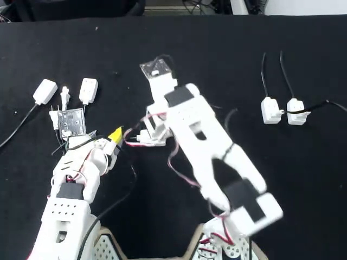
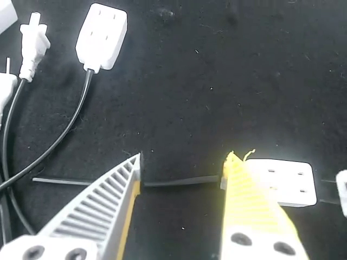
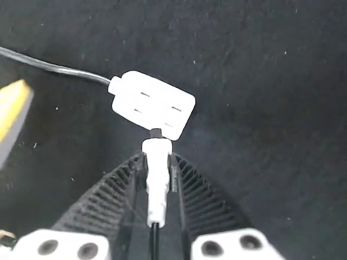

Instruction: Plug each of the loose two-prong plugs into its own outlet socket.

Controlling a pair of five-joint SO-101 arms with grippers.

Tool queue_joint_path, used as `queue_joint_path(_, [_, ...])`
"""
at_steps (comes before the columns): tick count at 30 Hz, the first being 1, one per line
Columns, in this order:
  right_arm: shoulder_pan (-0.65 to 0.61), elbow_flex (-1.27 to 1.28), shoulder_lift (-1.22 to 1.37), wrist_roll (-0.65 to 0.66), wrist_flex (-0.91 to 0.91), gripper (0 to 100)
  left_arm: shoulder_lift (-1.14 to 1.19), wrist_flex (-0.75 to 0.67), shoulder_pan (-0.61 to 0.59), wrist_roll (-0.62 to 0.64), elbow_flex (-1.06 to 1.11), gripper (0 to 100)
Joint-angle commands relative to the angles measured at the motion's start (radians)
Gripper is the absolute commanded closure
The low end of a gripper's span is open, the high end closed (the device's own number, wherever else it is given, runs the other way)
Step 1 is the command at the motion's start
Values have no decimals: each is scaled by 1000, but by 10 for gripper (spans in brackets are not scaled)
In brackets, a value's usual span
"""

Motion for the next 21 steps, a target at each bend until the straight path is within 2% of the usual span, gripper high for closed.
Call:
queue_joint_path(1, [20,-203,85,-43,106,987,-12,-15,1,-5,-10,755])
queue_joint_path(11, [71,-530,325,-43,301,987,-12,-14,1,-5,-10,755])
queue_joint_path(21, [78,-568,426,-43,325,987,-12,-14,1,-5,-10,755])
